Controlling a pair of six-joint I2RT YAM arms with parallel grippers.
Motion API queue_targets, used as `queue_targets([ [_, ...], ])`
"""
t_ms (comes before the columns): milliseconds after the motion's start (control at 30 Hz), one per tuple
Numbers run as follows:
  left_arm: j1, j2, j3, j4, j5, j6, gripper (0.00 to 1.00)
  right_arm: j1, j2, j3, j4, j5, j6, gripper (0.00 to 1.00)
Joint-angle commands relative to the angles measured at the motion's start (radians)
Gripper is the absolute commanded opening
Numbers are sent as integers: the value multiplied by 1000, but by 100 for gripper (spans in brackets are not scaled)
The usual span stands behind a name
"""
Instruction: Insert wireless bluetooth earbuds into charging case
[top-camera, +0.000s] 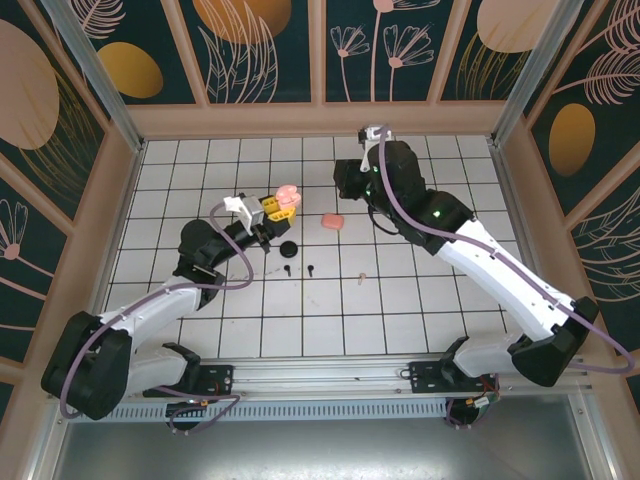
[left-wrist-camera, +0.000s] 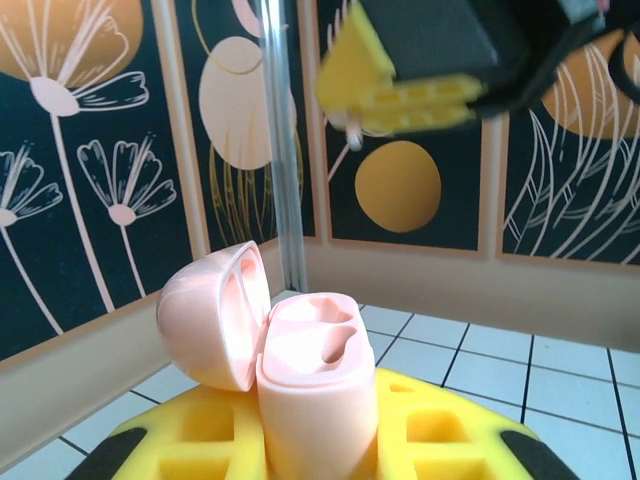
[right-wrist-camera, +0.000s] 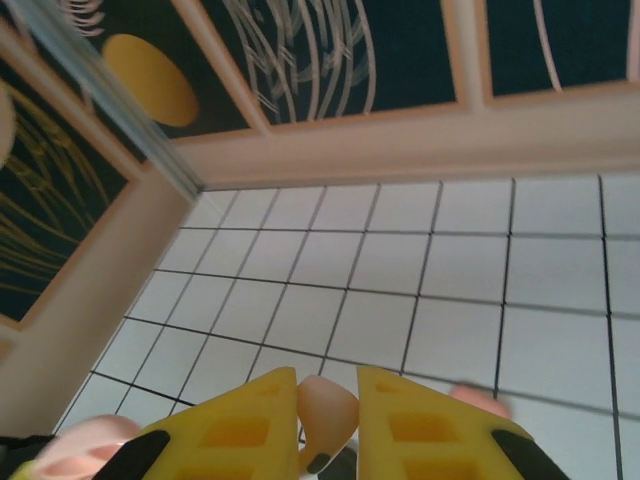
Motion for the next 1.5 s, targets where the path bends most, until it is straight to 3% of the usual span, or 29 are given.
queue_targets([
  [0, -17, 22, 32, 18, 55, 83, 0, -3, -34, 27, 84, -87, -160, 18],
  [200, -43, 66, 100, -61, 61, 153, 0, 0, -68, -39, 167, -200, -247, 18],
  [433, -58, 127, 191, -126, 106, 136, 0, 34, -113, -145, 238, -284, -304, 18],
  [1467, -88, 138, 219, -101, 142, 119, 0, 76, -78, -240, 244, -209, -338, 17],
])
